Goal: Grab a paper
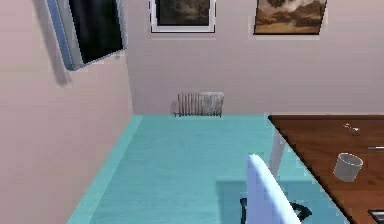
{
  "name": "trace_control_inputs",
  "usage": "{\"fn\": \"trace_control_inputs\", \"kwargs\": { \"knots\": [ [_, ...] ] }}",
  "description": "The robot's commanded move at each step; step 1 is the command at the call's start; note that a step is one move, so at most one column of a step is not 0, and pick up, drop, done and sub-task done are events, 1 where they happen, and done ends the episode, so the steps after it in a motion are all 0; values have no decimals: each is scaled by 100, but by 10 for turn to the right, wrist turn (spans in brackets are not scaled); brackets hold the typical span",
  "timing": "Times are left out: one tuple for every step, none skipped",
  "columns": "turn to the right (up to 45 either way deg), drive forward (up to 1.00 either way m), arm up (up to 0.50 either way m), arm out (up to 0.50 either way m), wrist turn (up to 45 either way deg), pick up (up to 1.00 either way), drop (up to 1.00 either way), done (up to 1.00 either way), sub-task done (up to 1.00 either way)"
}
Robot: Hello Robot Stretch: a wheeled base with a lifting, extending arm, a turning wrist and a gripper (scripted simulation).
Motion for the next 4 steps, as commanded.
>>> {"fn": "trace_control_inputs", "kwargs": {
  "knots": [
    [0, 0, 50, 0, 0, 0, 0, 0, 0],
    [0, 0, 38, 0, 0, 0, 0, 0, 0],
    [0, 0, 0, 48, 0, 0, 0, 0, 0],
    [0, 0, 0, 0, 450, 0, 0, 0, 0]
  ]
}}
